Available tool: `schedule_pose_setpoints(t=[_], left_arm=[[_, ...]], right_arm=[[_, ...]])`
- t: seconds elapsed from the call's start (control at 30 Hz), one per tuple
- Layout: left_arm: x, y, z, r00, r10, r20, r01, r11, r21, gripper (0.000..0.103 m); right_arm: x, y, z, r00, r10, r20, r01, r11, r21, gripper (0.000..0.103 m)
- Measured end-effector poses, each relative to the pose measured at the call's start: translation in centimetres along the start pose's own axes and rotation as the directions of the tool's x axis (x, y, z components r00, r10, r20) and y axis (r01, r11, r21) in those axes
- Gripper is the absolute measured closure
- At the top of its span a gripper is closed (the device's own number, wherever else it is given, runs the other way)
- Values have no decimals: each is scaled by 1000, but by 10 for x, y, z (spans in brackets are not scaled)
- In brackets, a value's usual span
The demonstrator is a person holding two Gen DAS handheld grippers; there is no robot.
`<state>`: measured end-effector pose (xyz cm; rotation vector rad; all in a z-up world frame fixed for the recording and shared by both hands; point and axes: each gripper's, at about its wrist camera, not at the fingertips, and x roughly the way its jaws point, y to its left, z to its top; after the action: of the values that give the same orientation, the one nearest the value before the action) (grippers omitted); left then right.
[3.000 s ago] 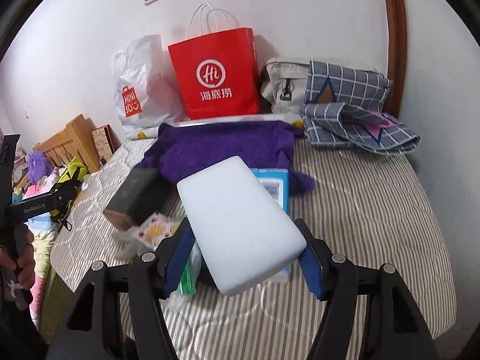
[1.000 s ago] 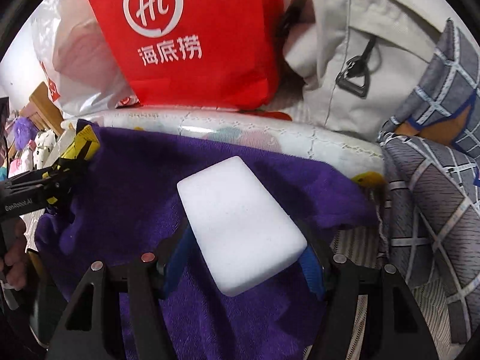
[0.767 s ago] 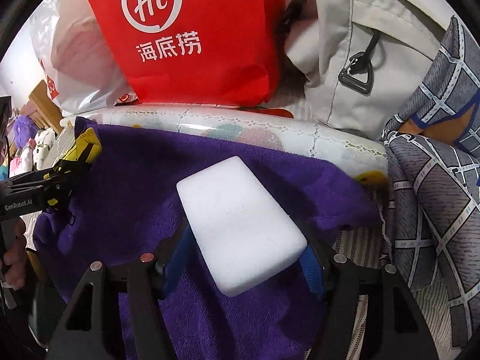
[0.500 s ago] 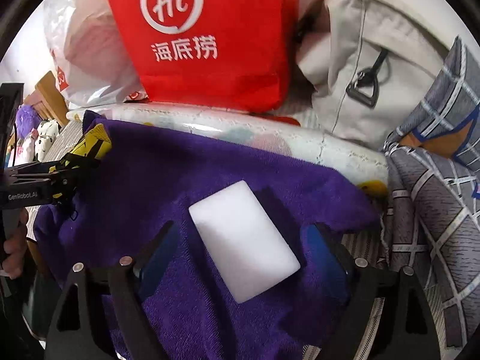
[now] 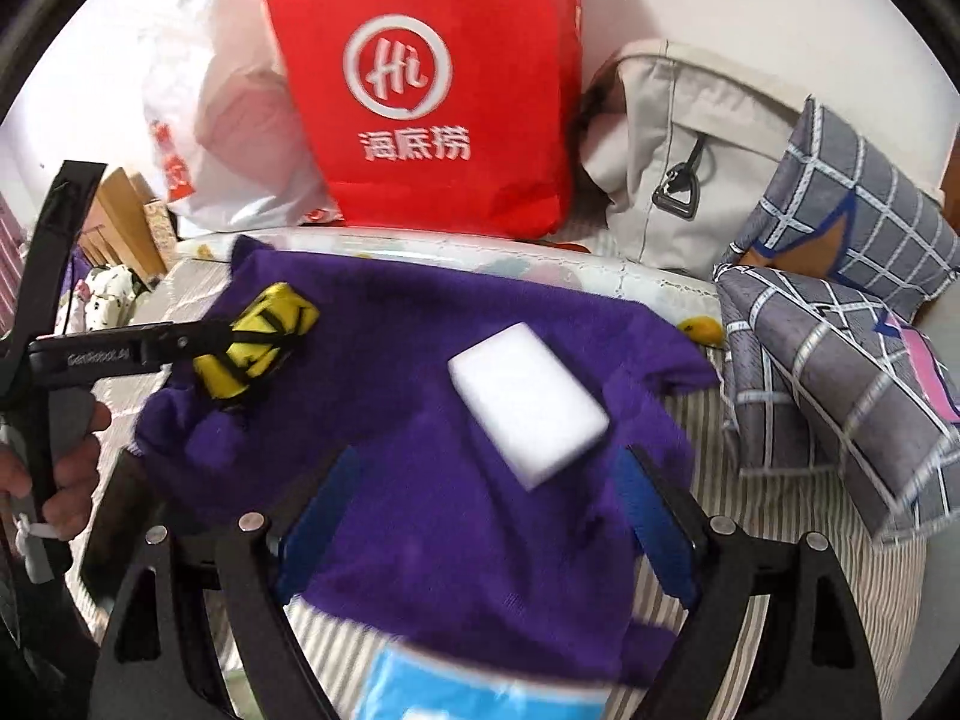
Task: Organize soft objects
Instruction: 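Release the pouch on the purple towel with the left tool while the right tool releases the sponge, then grasp the orange-print snack packet with the right tool while the left tool moves toward the white gloves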
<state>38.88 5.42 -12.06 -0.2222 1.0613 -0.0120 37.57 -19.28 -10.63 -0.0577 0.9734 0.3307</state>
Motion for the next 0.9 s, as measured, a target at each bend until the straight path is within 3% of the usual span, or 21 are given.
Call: schedule_pose_setpoints(t=[0.43, 0.57, 0.73, 0.9], left_arm=[[-81, 30, -77, 994, 26, 104, -26, 1000, -3, 5], [-95, 41, -103, 994, 3, 108, -1, 1000, -19, 5], [-107, 49, -132, 990, 50, 129, -49, 999, -13, 5], [-113, 57, -157, 991, 50, 126, -48, 999, -14, 5]], right_arm=[[-72, 65, -77, 993, 119, 24, -119, 993, 9, 17], [-76, 90, -103, 989, 146, -13, -146, 989, -24, 17], [-77, 114, -133, 982, 189, -12, -189, 982, -26, 11], [-66, 128, -151, 989, 151, -9, -151, 988, -35, 10]])
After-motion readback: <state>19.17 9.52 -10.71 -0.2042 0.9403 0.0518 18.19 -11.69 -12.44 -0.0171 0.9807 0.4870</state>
